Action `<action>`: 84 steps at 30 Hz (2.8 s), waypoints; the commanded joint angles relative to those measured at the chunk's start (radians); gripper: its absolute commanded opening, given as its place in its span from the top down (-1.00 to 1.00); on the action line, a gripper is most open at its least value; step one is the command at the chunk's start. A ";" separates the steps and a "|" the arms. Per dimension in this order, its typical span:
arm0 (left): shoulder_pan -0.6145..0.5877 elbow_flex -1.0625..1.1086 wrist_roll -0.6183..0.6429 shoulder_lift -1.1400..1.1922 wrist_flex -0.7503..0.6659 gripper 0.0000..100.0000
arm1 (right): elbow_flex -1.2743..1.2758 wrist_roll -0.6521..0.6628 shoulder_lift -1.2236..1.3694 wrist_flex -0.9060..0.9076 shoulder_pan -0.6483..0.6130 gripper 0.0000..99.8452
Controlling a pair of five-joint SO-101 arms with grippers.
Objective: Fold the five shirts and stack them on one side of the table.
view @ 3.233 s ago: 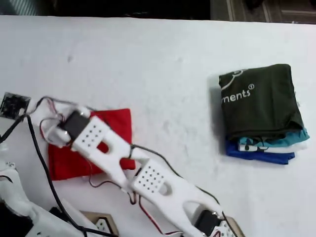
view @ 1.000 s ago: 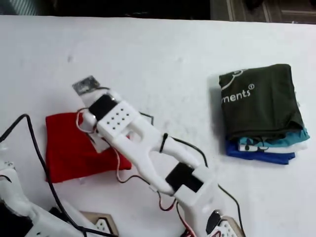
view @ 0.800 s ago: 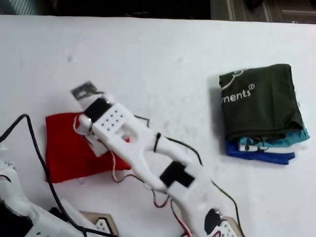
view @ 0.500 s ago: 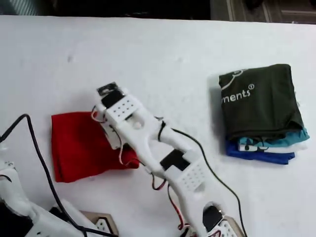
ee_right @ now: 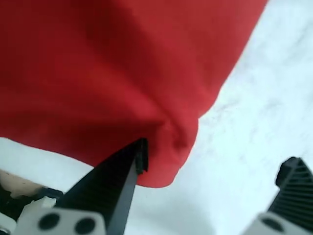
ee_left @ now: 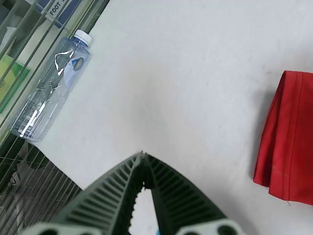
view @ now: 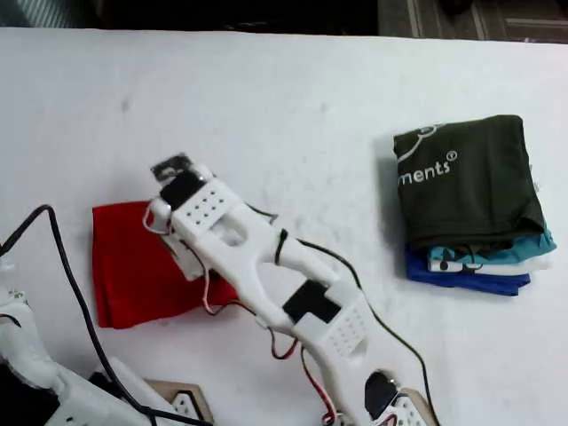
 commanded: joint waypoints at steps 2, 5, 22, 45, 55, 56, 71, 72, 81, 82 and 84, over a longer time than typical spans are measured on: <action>-0.004 -0.005 -0.003 -0.010 -0.015 0.95 | 0.000 -0.026 0.082 -0.041 -0.019 0.18; -0.002 -0.005 -0.003 -0.010 -0.015 0.95 | -0.002 -0.026 0.160 -0.045 -0.019 0.21; -0.004 -0.008 -0.003 -0.010 -0.015 0.95 | 0.029 0.157 0.113 0.013 0.081 0.96; -0.001 -0.005 -0.005 -0.010 -0.135 0.95 | -0.044 1.471 -0.097 -0.150 0.773 0.84; -0.002 -0.003 -0.003 -0.005 -0.129 0.95 | -0.129 1.059 -0.259 0.018 0.743 0.44; -0.002 -0.003 -0.003 -0.004 -0.129 0.95 | -0.084 1.031 -0.289 0.018 0.739 0.54; -0.004 -0.003 -0.002 -0.004 -0.127 0.95 | 0.764 0.548 -0.507 -0.328 0.619 0.96; -0.004 -0.003 -0.002 -0.004 -0.127 0.95 | 0.799 0.526 -0.507 -0.343 0.588 0.96; -0.004 -0.003 -0.002 -0.004 -0.127 0.95 | 0.896 0.410 -0.518 -0.328 0.435 0.96; -0.004 -0.003 -0.002 -0.004 -0.127 0.95 | 0.888 0.411 -0.524 -0.303 0.435 0.96; -0.004 -0.003 -0.002 -0.005 -0.127 0.95 | 0.859 0.414 -0.555 -0.234 0.438 0.96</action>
